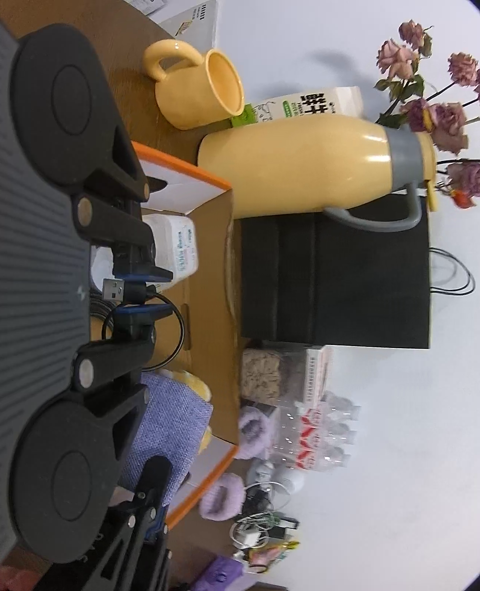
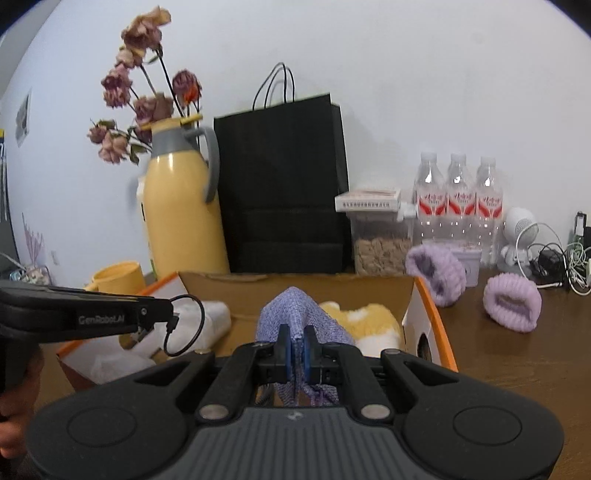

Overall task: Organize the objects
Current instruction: 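Carry the purple bag and USB cable into the red box and open both tools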

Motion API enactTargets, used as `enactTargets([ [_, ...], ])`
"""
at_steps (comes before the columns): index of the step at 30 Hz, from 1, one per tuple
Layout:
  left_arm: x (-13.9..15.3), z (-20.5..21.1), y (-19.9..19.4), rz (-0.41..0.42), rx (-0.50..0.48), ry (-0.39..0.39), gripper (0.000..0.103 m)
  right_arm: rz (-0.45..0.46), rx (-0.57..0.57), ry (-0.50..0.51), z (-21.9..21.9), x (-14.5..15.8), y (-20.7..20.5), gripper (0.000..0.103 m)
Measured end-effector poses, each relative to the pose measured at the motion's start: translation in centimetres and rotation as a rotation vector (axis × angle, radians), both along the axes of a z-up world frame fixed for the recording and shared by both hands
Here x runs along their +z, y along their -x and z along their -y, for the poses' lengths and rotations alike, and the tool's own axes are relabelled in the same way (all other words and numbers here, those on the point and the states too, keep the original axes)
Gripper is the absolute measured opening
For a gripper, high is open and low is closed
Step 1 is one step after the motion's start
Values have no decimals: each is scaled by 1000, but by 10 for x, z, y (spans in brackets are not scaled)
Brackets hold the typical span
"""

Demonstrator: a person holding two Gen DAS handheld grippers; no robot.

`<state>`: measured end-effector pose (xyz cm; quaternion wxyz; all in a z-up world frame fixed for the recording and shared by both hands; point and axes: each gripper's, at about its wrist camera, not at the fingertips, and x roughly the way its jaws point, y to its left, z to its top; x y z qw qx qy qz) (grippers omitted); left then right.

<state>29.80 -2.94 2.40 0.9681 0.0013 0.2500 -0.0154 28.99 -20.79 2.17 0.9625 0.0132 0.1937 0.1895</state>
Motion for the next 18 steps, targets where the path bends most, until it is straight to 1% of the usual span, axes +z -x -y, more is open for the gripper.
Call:
enactTargets([
  [1, -2, 0, -1, -1, 0, -2, 13, -9, 6, 6, -1, -2, 0, 6],
  [2, -3, -1, -1, -2, 0, -4, 13, -16, 12, 16, -3, -4, 0, 9],
  [3, -4, -1, -1, -3, -1, -8, 16, -23, 14, 29, -4, -6, 2, 14],
  [4, -4, -1, 0, -1, 1, -15, 28, -30, 14, 42, -5, -7, 3, 19],
  [5, -5, -1, 1, 0, 3, -20, 40, -37, 12, 54, -6, -8, 4, 31],
  [6, -5, -2, 2, 6, 8, -22, 72, -42, 2, 66, -7, -9, 6, 50],
  [7, -4, -3, 5, 21, 20, -20, 103, -39, -8, 72, -7, -9, 7, 60],
  [8, -4, -4, 8, 45, 32, -19, 103, -33, -20, 73, -6, -9, 9, 82],
  [9, -3, -4, 11, 69, 43, -21, 103, -27, -29, 72, -5, -8, 10, 100],
  [10, -1, -4, 11, 71, 50, -25, 103, -20, -37, 70, -4, -6, 11, 103],
  [18, -1, -2, 10, 57, 57, -25, 103, -13, -72, 62, 1, -3, 14, 103],
])
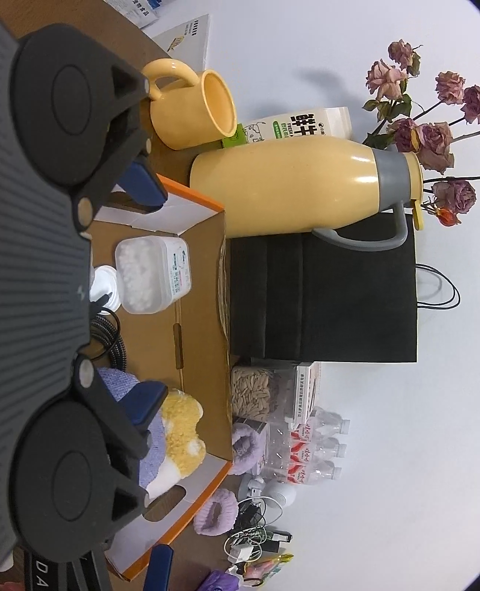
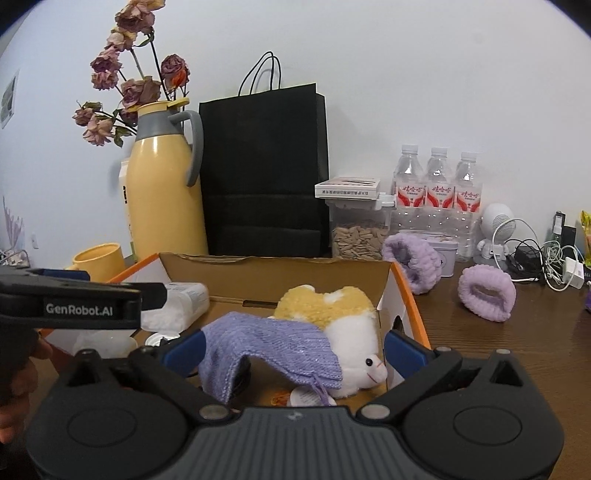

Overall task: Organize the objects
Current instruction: 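Carry the purple bag and USB cable into the red box and open both tools, then withdraw both tools from the box back over the table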

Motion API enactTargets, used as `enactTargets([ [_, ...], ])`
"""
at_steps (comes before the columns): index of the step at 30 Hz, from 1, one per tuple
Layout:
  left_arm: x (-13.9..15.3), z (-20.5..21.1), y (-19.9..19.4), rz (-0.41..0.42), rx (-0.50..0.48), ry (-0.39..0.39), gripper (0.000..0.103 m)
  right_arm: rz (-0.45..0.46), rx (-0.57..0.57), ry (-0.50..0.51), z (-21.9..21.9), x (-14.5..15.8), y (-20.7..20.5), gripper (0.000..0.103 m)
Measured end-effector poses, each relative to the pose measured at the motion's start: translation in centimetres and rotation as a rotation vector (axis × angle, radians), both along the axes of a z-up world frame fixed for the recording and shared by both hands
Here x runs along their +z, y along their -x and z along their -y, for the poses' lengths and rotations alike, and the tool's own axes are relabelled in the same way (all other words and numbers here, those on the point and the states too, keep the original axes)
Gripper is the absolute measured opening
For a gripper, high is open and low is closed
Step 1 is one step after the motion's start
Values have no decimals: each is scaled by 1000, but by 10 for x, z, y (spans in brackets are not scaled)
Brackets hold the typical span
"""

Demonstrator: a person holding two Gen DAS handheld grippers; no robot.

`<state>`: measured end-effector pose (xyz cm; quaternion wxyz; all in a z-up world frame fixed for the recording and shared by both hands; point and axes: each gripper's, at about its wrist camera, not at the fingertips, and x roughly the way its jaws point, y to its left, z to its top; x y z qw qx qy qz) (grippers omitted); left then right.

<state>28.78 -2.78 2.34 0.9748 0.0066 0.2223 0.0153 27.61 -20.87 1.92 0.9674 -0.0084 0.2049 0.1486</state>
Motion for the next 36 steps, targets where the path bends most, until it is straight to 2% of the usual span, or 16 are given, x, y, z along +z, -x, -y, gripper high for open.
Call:
enactTargets([
  [10, 4, 1, 14, 24, -23, 12, 103, 25, -12, 10, 3, 7, 12, 103],
  [20, 9, -3, 52, 87, -31, 22, 103, 60, -9, 35, 8, 11, 38, 103],
  [26, 1, -2, 74, 73, -56, 9, 103, 60, -8, 60, 12, 6, 58, 103],
  [36, -15, -14, 104, 42, -12, 20, 103, 12, -49, 67, 32, -12, 93, 103],
])
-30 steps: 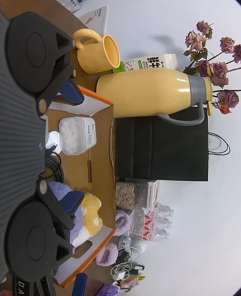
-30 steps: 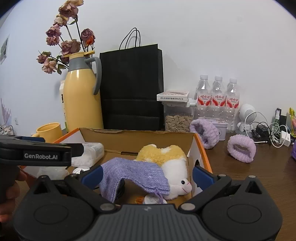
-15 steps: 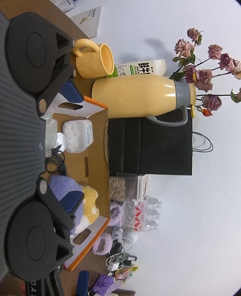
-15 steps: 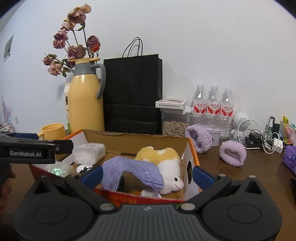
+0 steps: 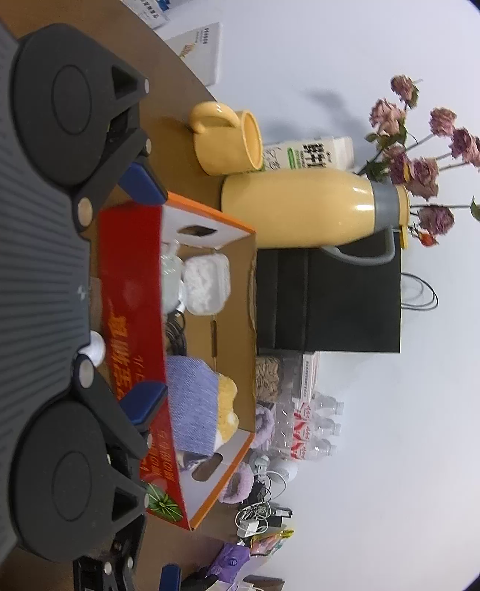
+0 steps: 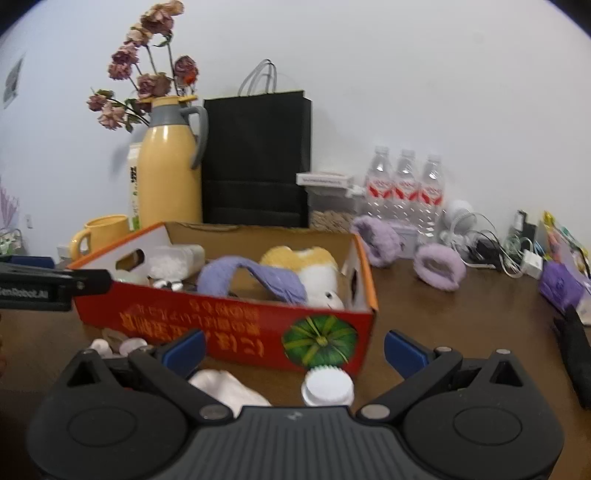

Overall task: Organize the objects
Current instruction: 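Withdraw both tools from the box back over the table, then grasp the white round ridged cap with the right tool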

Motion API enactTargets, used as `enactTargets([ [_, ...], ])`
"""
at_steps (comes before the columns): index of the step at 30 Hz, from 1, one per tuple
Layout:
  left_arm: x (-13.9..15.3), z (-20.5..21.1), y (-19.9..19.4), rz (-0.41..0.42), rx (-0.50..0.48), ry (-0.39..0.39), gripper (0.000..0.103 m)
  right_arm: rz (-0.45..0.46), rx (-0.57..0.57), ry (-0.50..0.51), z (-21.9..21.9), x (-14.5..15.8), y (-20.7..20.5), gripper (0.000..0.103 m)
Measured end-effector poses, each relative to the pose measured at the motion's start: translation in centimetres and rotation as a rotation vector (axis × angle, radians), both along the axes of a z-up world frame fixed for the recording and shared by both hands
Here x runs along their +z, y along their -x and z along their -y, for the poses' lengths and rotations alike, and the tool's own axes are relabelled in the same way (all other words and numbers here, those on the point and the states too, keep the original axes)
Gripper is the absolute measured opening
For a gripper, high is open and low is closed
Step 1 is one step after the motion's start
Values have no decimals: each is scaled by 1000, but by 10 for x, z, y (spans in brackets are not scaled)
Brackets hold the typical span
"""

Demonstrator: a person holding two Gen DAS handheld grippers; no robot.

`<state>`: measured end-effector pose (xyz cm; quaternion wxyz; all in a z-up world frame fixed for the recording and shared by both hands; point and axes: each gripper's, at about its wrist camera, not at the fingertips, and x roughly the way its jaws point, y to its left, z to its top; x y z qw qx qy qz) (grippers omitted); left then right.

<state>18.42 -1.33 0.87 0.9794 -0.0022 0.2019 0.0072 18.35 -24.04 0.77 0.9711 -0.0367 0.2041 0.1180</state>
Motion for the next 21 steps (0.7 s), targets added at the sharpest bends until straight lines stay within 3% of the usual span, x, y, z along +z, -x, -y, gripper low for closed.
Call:
enactTargets([
  [13, -20, -24, 12, -87, 71, 35, 103, -102, -60, 6, 13, -16, 0, 102],
  [19, -22, -26, 11, -102, 75, 41, 103, -178, -76, -7, 19, -21, -30, 84],
  [21, -23, -26, 10, -108, 79, 41, 103, -212, -86, -1, 18, -25, -40, 74],
])
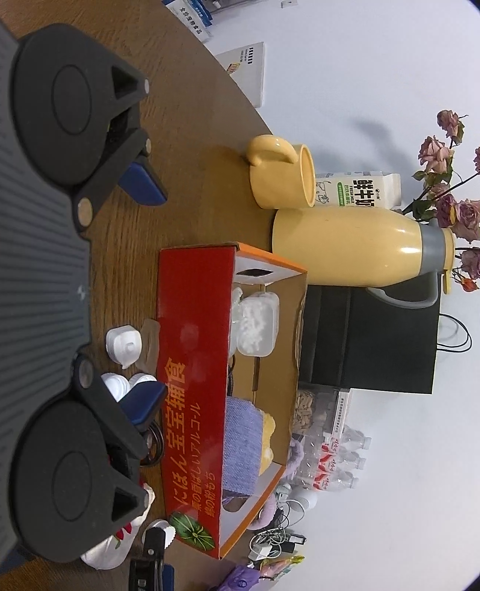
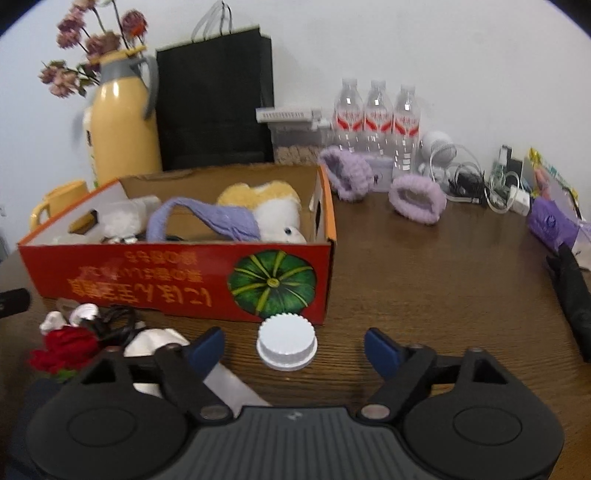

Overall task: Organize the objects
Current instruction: 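Grasp the white round ridged cap with the right tool, then grasp the small white plug with the left tool while the right tool holds the cap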

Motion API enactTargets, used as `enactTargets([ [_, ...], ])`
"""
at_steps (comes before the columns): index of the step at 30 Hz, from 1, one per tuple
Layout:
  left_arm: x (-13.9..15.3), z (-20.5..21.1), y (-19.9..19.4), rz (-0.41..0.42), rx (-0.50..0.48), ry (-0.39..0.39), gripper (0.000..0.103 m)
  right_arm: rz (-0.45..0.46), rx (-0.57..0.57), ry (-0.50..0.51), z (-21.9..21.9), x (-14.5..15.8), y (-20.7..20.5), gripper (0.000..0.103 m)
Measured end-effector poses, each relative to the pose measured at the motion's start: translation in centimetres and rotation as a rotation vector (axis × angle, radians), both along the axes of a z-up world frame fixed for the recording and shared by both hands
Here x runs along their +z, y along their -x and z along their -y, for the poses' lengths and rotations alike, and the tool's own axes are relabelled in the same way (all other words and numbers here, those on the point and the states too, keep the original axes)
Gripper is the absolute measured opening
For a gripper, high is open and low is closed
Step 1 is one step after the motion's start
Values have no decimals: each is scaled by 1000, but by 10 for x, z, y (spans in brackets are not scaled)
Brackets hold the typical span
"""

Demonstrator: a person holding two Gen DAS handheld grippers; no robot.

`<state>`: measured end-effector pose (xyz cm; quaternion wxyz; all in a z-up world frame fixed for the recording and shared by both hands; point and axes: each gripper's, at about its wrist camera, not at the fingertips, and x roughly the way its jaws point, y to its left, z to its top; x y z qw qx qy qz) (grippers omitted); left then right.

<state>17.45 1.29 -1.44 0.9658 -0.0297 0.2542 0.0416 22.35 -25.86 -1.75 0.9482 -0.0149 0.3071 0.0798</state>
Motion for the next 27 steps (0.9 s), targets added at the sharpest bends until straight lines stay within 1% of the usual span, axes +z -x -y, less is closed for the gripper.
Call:
enactTargets([
  [1, 0, 0, -1, -4, 1, 1, 103, -16, 2, 1, -1, -2, -4, 70],
  [3, -1, 0, -2, -12, 1, 3, 103, -43, 19, 3, -4, -7, -9, 53],
  [5, -2, 0, -2, -15, 4, 2, 103, -22, 38, 14, -8, -8, -7, 38],
  [8, -3, -1, -3, -19, 7, 2, 103, 5, 63, 3, -10, -7, 0, 38],
  [16, -5, -1, -6, -39, 20, 1, 103, 209, 60, -15, -10, 13, 38, 38],
  [21, -9, 1, -8, -66, 8, -10, 103, 239, 78, -19, -15, 16, 48, 38],
  [27, -14, 6, -11, -109, -31, -29, 103, 244, 86, -21, -17, 16, 50, 38],
])
